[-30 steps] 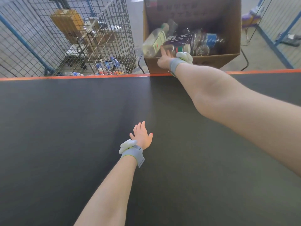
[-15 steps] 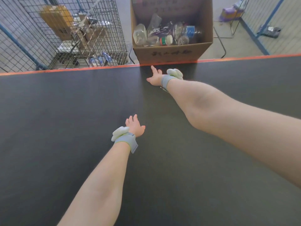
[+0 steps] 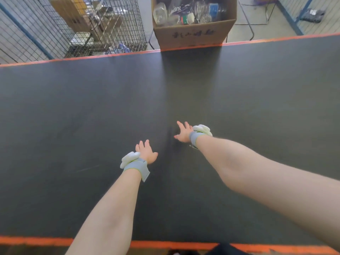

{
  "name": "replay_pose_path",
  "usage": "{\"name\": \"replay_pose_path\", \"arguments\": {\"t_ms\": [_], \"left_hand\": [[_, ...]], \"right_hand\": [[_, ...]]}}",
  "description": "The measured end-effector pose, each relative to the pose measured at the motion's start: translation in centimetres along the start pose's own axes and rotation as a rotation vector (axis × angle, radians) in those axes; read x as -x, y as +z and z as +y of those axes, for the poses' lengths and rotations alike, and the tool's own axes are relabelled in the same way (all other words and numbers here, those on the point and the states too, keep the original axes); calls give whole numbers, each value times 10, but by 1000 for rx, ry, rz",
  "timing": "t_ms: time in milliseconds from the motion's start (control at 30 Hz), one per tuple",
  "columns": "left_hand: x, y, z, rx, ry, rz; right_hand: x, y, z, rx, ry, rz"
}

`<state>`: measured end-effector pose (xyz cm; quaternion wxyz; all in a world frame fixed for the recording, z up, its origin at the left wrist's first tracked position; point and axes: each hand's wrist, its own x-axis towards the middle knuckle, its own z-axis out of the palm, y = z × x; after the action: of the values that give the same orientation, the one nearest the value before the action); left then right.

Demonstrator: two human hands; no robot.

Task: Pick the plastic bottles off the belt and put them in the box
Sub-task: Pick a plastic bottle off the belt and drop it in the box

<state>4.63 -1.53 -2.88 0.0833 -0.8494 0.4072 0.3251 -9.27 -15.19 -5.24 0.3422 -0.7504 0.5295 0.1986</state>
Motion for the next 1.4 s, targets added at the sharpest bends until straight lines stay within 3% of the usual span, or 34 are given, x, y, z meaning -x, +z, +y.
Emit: {"name": "replay_pose_path", "arguments": {"t_ms": [167, 300, 533, 700, 933, 1400], "left_hand": [[23, 23, -32, -107, -14, 38], [38, 34, -55, -42, -5, 73], [51, 33, -85, -87, -69, 100], [60, 42, -107, -109, -78, 99], [62, 43, -104, -122, -54, 53], [60, 43, -89, -146, -35, 42]], "right_hand": [[16, 56, 23, 182, 33, -34], [31, 74, 22, 136, 160, 19], [49, 69, -16, 208, -32, 54], [59, 81, -20, 266, -68, -31], [67, 87, 4, 114, 83, -76], [73, 75, 6, 184, 45, -41]]}}
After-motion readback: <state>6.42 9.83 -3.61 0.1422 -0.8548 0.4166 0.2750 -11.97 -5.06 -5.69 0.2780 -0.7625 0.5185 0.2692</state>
